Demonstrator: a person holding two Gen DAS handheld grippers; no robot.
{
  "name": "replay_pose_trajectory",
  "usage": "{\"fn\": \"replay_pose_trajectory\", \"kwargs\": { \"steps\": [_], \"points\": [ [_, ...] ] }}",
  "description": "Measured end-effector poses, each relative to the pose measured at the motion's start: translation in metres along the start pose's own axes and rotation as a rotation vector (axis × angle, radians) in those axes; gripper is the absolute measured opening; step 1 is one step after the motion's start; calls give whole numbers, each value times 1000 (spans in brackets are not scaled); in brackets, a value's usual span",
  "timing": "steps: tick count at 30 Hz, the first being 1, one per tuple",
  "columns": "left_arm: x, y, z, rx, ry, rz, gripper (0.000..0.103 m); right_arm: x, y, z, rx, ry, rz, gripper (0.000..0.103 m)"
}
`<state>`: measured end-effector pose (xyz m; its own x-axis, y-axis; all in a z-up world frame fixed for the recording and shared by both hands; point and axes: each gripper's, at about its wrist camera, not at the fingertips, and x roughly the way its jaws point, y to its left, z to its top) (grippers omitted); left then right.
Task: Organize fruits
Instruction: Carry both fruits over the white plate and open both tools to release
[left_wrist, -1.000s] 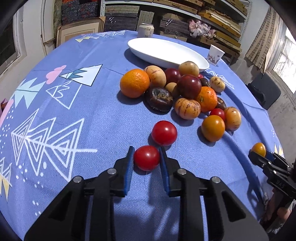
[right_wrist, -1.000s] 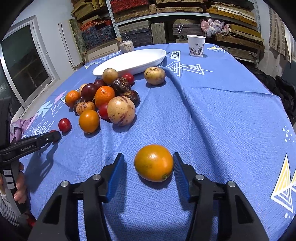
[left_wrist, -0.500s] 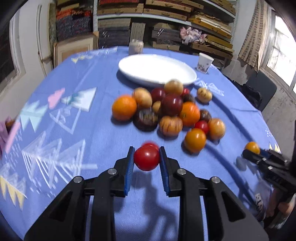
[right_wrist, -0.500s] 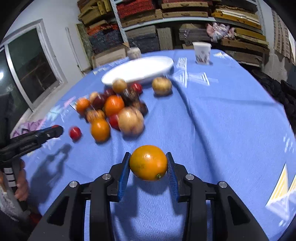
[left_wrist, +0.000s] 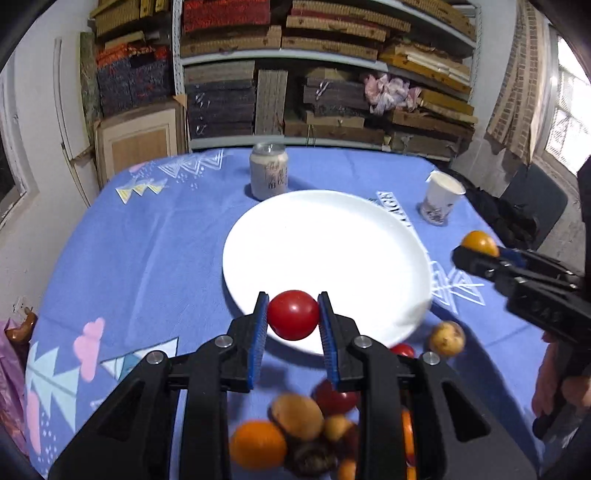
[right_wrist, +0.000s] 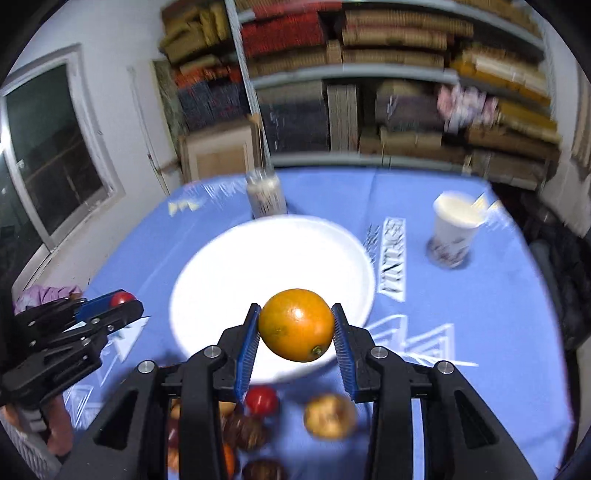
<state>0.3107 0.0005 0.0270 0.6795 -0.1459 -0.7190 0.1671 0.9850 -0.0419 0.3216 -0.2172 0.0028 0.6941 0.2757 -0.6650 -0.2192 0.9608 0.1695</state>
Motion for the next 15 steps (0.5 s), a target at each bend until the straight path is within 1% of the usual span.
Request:
{"fn": "replay_pose_trajectory", "kwargs": {
  "steps": [3,5,10,11,12,13,14,15],
  "points": [
    [42,9,8,-9,52,10,26,51,-1,5,-17,60,-47,39],
    [65,15,10,-14,86,12,26,73,-1,3,-40,95,-62,39],
    [104,23,13,-37,161,-5,27,96,-3,0,-62,140,-79,39],
    [110,23,12,-46,190,-24,27,99,-3,0,-67,148,-80,40],
    [111,25,12,-67,203,-51,27,100,-4,0,-67,145,-79,40],
    [110,25,14,-72,198,-46,28,100,-5,0,-66,143,-79,40],
    [110,26,15,-70,197,-32,31,100,-6,0,-64,142,-77,40],
    [110,27,15,-67,198,-32,32,98,-6,0,-63,140,-77,40]
  ]
}}
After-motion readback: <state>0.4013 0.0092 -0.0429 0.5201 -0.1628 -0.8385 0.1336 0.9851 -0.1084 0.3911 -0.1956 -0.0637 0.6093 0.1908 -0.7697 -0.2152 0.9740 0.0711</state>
